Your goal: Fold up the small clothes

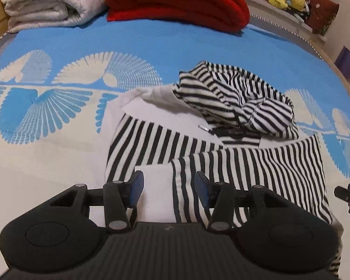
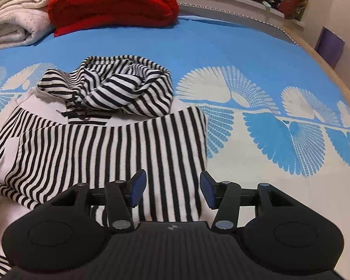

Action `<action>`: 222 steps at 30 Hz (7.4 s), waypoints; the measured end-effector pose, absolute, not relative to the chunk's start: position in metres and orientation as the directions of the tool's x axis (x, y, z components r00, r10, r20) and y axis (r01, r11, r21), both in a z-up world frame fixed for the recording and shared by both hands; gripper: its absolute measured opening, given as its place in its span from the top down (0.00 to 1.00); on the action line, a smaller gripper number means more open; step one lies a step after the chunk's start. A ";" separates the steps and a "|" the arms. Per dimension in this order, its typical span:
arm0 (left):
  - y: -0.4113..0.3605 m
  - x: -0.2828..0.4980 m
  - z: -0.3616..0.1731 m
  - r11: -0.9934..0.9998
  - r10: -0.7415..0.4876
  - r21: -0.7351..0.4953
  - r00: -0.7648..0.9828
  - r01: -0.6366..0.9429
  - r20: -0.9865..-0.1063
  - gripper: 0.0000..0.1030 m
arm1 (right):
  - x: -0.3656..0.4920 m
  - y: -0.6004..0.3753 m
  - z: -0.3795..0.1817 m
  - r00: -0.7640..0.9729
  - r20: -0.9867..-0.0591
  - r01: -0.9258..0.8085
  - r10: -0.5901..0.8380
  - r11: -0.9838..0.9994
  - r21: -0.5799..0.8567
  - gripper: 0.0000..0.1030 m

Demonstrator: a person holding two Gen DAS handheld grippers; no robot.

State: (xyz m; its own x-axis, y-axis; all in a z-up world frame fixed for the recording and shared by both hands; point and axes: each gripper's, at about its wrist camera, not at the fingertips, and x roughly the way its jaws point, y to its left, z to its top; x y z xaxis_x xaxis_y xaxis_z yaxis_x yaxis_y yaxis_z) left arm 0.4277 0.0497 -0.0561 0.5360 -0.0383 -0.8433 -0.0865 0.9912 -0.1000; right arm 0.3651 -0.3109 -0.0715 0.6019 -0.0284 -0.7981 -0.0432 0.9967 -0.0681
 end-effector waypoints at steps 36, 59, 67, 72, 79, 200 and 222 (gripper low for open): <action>-0.015 0.743 -0.114 0.998 -0.067 -0.043 0.547 0.056 -0.835 0.47 | 0.387 -0.365 -0.079 0.558 -0.817 0.110 -0.144 0.989 -0.098 0.50; 0.003 0.375 -0.023 0.820 -0.407 0.017 0.604 0.572 -0.685 0.91 | 0.384 -0.390 -0.059 0.610 -0.784 0.221 -0.111 0.975 0.034 0.50; 0.057 0.407 -0.012 0.927 -0.351 -0.351 0.636 0.133 -0.687 0.52 | 0.381 -0.384 -0.050 0.683 -0.729 0.211 0.048 0.942 0.260 0.52; 0.043 0.451 -0.072 0.964 -0.190 -0.255 0.470 -0.077 -0.862 0.53 | 0.391 -0.364 -0.070 0.628 -0.757 0.159 0.181 0.922 0.352 0.57; 0.055 0.459 -0.116 0.928 -0.192 -0.293 0.380 -0.228 -0.905 0.53 | 0.406 -0.335 -0.102 0.534 -0.810 0.127 0.244 0.924 0.362 0.57; 0.105 0.420 -0.139 0.988 -0.142 -0.153 0.280 -0.018 -0.949 0.72 | 0.398 -0.304 -0.119 0.411 -0.891 -0.001 0.193 0.978 0.211 0.63; 0.148 0.175 -0.039 0.974 -0.165 -0.223 0.569 -0.033 -0.805 0.69 | 0.154 -0.439 -0.022 0.696 -0.693 0.173 0.185 0.895 0.412 0.85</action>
State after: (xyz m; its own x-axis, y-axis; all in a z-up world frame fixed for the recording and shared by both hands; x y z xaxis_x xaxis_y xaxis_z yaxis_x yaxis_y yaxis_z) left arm 0.1746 0.1476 -0.0389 0.5694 -0.1654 -0.8053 -0.0329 0.9742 -0.2234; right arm 0.1541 -0.4389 -0.0221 0.6964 0.1847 -0.6935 0.1726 0.8948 0.4117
